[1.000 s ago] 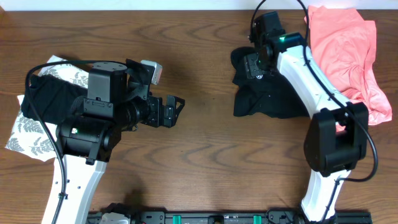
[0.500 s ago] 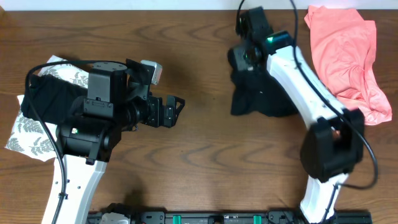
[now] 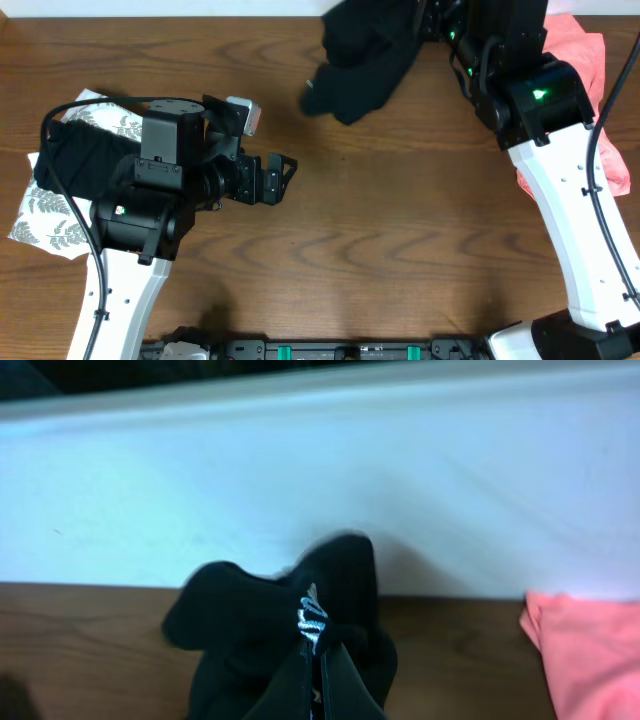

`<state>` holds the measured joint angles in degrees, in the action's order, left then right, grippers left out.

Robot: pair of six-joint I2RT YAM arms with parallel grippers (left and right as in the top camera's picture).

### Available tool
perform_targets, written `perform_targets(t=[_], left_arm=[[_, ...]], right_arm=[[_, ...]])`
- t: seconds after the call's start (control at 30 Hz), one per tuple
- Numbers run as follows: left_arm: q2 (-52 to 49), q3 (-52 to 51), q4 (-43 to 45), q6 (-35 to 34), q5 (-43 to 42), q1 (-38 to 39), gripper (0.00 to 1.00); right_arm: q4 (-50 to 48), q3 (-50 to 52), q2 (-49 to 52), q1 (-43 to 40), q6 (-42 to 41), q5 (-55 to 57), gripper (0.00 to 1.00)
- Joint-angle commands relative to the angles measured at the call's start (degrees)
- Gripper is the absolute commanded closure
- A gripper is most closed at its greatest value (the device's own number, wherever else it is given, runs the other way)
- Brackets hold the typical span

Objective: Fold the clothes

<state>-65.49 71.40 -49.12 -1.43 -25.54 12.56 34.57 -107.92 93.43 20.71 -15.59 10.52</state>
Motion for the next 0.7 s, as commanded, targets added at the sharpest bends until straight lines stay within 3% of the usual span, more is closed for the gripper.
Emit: perform_targets(t=[0.0, 0.67], left_arm=[[-0.1, 1.0, -0.1, 0.8, -0.6, 0.2, 0.02], [-0.1, 1.0, -0.1, 0.8, -0.6, 0.2, 0.02]], right_arm=[[1.4, 0.0, 1.5, 0.3, -1.6, 3.2, 0.99], [6.2, 0.1, 4.6, 0.3, -1.6, 3.0, 0.99]])
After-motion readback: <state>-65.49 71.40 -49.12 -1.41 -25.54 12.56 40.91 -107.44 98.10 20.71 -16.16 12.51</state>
